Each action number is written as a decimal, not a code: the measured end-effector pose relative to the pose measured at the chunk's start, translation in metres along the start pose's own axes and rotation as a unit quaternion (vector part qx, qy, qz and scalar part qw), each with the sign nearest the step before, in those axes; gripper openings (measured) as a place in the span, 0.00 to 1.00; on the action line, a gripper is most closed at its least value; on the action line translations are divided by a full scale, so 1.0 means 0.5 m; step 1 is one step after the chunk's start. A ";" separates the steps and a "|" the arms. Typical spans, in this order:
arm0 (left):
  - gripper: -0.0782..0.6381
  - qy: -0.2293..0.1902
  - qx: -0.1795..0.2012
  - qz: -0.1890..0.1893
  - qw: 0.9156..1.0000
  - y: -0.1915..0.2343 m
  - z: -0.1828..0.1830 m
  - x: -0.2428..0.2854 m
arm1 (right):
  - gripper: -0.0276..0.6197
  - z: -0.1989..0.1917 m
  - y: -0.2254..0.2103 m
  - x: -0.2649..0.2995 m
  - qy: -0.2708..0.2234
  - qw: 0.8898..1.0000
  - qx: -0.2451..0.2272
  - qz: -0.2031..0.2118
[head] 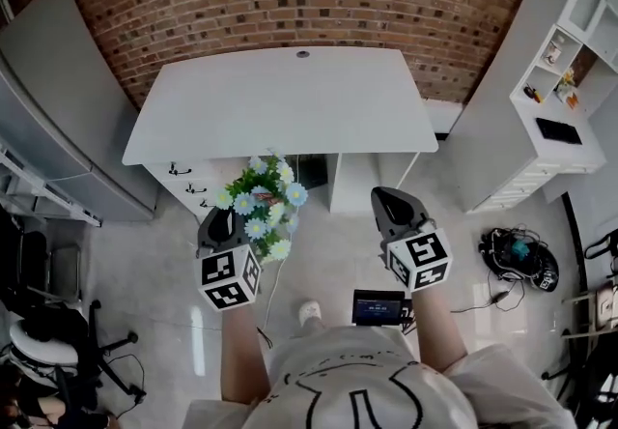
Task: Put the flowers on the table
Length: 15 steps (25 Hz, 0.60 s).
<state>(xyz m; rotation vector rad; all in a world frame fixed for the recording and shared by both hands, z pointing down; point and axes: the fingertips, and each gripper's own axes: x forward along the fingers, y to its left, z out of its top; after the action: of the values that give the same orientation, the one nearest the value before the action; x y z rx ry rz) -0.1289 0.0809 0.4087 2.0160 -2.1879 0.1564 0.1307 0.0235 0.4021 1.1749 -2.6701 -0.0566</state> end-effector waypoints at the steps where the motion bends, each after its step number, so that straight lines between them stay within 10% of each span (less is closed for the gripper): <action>1: 0.19 0.000 0.000 -0.003 1.000 0.012 0.004 0.015 | 0.06 0.004 -0.001 0.016 0.000 1.000 0.001 -0.003; 15: 0.19 0.004 0.001 -0.024 1.000 0.110 0.018 0.155 | 0.06 0.031 0.004 0.161 0.017 1.000 -0.011 -0.024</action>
<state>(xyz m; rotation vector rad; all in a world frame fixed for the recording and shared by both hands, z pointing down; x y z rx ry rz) -0.1901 0.0078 0.4163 2.0649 -2.1333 0.1602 0.0729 -0.0349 0.4025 1.2228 -2.6058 -0.0744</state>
